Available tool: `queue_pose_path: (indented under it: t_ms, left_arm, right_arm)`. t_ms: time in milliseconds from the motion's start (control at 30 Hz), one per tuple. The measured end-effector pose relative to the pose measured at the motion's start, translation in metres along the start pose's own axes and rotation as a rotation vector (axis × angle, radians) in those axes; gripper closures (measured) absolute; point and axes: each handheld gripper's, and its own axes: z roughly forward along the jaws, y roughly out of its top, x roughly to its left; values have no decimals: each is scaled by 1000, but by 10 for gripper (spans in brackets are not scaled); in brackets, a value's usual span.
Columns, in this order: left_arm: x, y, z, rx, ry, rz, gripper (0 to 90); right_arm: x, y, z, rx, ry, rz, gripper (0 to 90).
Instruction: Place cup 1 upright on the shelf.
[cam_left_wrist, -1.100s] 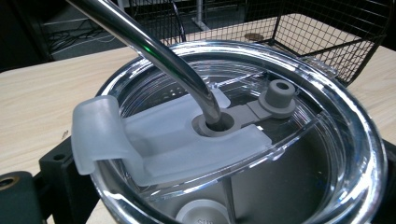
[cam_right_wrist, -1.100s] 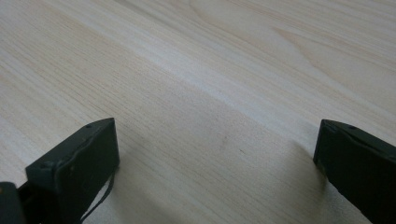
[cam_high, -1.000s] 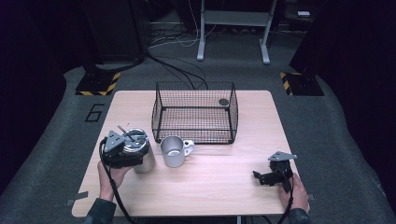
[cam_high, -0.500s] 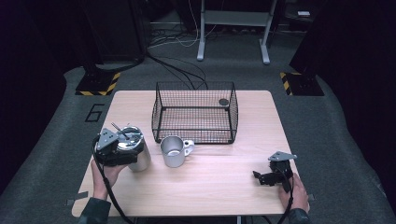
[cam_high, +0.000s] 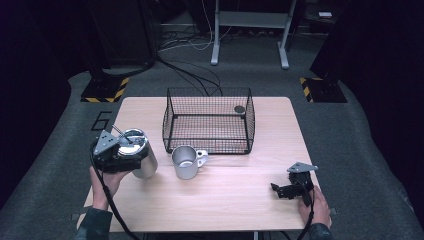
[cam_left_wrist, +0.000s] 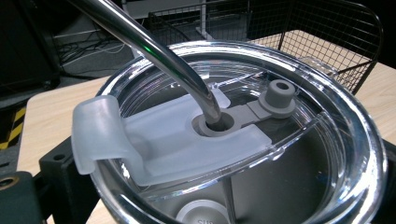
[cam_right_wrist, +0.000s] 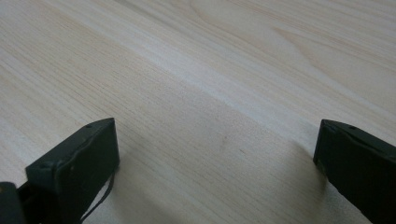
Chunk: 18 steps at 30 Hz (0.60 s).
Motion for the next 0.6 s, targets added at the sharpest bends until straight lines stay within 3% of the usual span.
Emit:
queue_pose_path:
  t_ms: [600]
  left_arm:
    - [0,27,-2,-9,-12,41,40]
  right_arm:
    - [0,0,0,0,0,-1,0]
